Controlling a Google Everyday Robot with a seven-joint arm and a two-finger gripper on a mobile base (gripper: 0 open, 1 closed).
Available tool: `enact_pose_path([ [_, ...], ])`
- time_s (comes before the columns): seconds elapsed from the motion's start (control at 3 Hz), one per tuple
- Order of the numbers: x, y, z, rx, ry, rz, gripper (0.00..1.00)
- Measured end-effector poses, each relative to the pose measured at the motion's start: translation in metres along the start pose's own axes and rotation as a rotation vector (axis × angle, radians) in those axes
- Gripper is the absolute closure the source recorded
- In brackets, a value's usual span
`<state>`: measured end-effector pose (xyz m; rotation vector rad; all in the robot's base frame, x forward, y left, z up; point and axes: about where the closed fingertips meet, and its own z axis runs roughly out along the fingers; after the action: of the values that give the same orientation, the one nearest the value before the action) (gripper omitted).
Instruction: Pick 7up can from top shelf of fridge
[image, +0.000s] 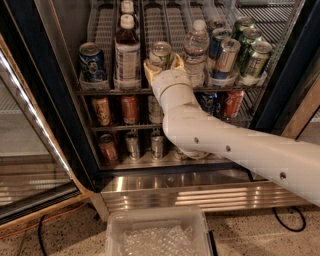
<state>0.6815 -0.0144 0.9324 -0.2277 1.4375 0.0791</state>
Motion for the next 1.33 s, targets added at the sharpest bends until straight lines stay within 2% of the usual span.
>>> enact_pose_path([
  [0.33, -0.016, 0.001, -0.001, -0.035, -0.003, 0.043, 1.00],
  [0.67, -0.035, -0.001, -0.003, -0.083, 0.020, 0.090, 1.00],
  [1.0, -0.049, -0.005, -0.005, -0.146, 0.073, 0.116, 1.00],
  [1.33, -0.053, -0.004, -0.013, -0.209, 0.148, 0.129, 1.00],
])
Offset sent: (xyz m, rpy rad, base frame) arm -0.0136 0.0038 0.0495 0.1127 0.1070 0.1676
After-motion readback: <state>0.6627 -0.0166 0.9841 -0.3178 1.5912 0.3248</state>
